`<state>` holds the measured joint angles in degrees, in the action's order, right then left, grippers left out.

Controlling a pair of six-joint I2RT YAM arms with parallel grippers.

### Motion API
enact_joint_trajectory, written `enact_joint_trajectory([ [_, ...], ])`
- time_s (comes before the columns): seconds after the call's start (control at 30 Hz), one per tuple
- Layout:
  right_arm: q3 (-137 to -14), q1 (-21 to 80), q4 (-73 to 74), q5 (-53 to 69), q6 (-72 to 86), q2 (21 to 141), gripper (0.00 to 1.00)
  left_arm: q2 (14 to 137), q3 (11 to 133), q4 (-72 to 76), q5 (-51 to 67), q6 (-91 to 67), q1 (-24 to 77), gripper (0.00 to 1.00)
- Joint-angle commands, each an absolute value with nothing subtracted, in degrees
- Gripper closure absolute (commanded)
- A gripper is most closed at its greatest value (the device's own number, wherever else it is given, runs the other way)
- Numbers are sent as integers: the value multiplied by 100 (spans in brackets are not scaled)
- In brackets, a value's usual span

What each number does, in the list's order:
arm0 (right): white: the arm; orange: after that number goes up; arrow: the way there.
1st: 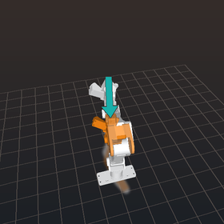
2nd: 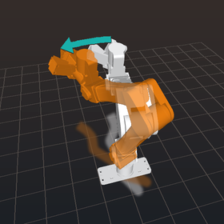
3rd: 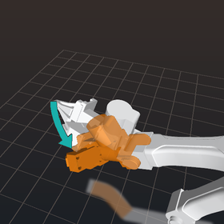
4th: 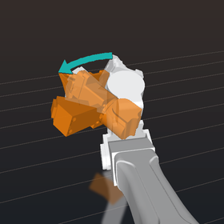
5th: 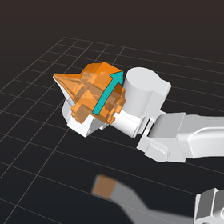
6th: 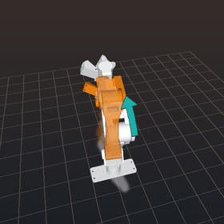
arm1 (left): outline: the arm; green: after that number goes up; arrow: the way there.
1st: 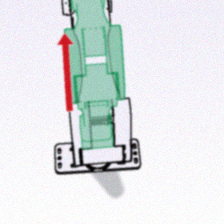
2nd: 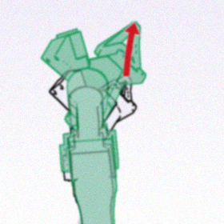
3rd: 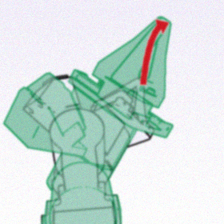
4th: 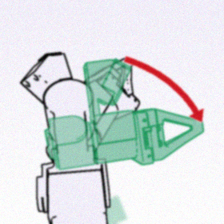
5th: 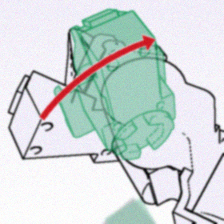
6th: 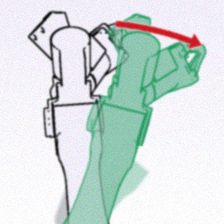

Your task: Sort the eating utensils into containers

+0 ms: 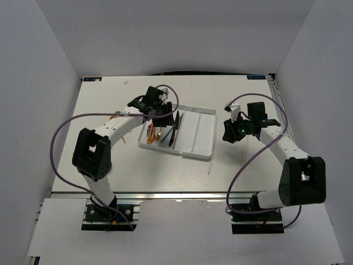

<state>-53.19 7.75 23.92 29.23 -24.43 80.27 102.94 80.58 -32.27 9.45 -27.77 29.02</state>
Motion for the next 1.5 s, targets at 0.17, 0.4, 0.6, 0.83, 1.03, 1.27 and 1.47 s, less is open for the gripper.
enact_joint_trajectory([
  [0.17,-4765,519,2347,651,-1399,7559,71,8072,6639,-3182,80,-3076,2751,43],
  [0.4,-4588,70,2233,378,-1020,7848,76,6584,5397,-3190,-421,-3489,2356,39],
  [0.6,-4676,-325,2162,343,-914,8288,77,6047,5037,-3278,-502,-3630,2057,36],
  [0.83,-4570,-343,2004,325,-888,8578,74,6152,4975,-3278,-396,-3691,1969,36],
  [1.03,-4535,-360,1898,211,-800,8824,73,6170,5001,-3287,-378,-3674,1942,36],
  [1.27,-4658,-483,1960,70,-703,9342,78,6144,5010,-3313,-369,-3665,1890,36],
  [1.47,-4781,-808,1986,149,-633,9554,94,6073,5027,-3357,-404,-3683,1881,36],
])
